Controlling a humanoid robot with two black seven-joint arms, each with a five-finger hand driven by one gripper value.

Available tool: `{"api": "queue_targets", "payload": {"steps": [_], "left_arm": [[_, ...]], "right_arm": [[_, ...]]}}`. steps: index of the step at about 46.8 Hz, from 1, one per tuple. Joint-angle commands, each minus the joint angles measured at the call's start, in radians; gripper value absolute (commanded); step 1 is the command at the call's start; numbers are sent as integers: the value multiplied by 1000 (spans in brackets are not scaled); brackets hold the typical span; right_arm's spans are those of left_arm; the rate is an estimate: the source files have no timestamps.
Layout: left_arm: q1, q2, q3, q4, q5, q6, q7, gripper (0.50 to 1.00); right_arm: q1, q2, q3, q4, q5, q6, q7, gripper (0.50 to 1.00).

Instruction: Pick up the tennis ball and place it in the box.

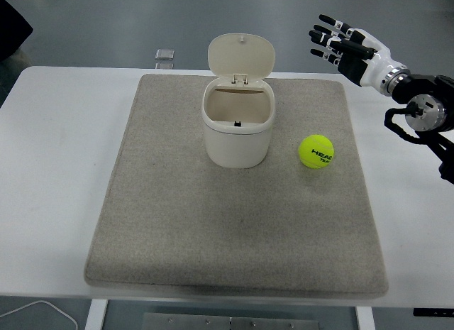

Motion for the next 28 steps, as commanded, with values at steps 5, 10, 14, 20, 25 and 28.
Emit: {"api": "queue_targets", "payload": {"steps": [5,10,14,20,25,28], "left_arm": [[0,0,0,-1,0,2,0,996],[0,0,0,-1,0,-1,0,996],[0,0,1,-1,0,-9,0,996],[0,0,1,-1,0,-8,0,996],[0,0,1,-1,0,-9,0,996],[0,0,1,-1,0,-9,0,996]], "right_arm": [[1,0,-2,0,0,-4,0,926],[1,-2,-3,0,0,-6,0,926],[1,-2,-3,0,-2,-8,1,926],[1,-3,-3,0,-2,-6,1,926],[1,-11,-5,0,-12,2,3,926],[1,-12,-5,0,-17,8,4,926]]}}
